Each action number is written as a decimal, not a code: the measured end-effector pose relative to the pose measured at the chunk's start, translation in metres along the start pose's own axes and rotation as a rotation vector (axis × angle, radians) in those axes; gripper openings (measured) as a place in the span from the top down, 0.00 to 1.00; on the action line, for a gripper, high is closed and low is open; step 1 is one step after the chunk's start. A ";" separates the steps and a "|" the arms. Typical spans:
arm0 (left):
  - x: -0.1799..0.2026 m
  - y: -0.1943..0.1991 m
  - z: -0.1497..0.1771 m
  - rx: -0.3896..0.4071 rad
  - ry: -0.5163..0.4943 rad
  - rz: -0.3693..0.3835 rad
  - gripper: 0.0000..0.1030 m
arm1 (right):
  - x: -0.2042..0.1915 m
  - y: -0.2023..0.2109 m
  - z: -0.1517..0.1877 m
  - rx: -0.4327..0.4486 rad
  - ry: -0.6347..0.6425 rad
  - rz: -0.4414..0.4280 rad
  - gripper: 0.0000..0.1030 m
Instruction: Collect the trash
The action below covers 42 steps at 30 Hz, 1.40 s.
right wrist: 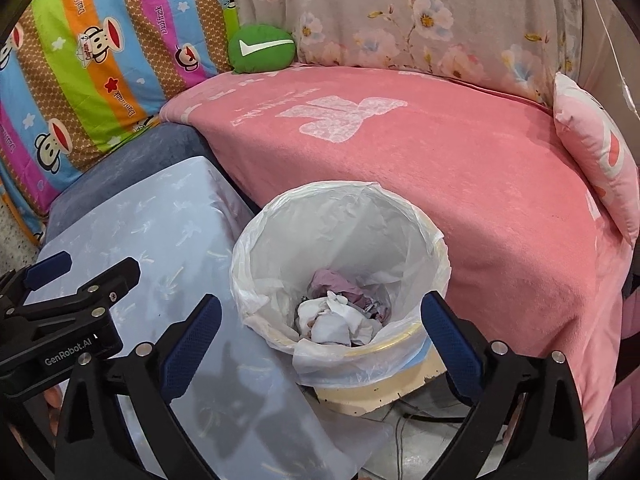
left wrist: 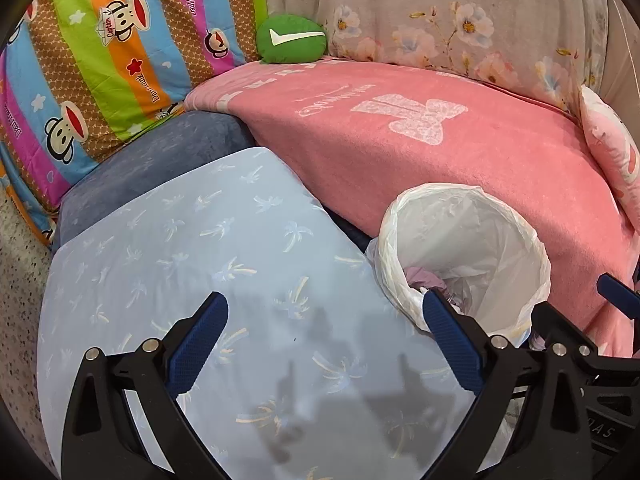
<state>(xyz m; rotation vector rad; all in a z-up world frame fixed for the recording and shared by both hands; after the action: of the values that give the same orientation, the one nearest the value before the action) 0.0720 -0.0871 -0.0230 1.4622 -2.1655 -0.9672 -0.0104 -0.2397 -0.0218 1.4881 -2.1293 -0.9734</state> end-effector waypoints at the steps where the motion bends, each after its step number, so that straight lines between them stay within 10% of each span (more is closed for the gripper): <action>1: 0.000 0.000 0.001 -0.002 -0.001 -0.001 0.09 | 0.001 -0.001 0.001 -0.001 -0.001 0.000 0.04; 42: 0.021 -0.002 0.020 -0.051 -0.003 -0.060 0.09 | 0.024 0.004 0.014 0.005 0.016 0.065 0.04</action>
<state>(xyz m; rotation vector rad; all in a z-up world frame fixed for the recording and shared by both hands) 0.0521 -0.0993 -0.0402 1.5105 -2.0940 -1.0375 -0.0313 -0.2564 -0.0313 1.4144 -2.1562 -0.9308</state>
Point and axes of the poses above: each gripper's, at about its wrist camera, not at the fingertips, and y roughly against the way its jaws point, x to its right, z to its underside, the point moved 5 cm from there along -y, roughly the way its jaws point, and after that the axes turned 2 degrees about -y, right-handed, at the moved point
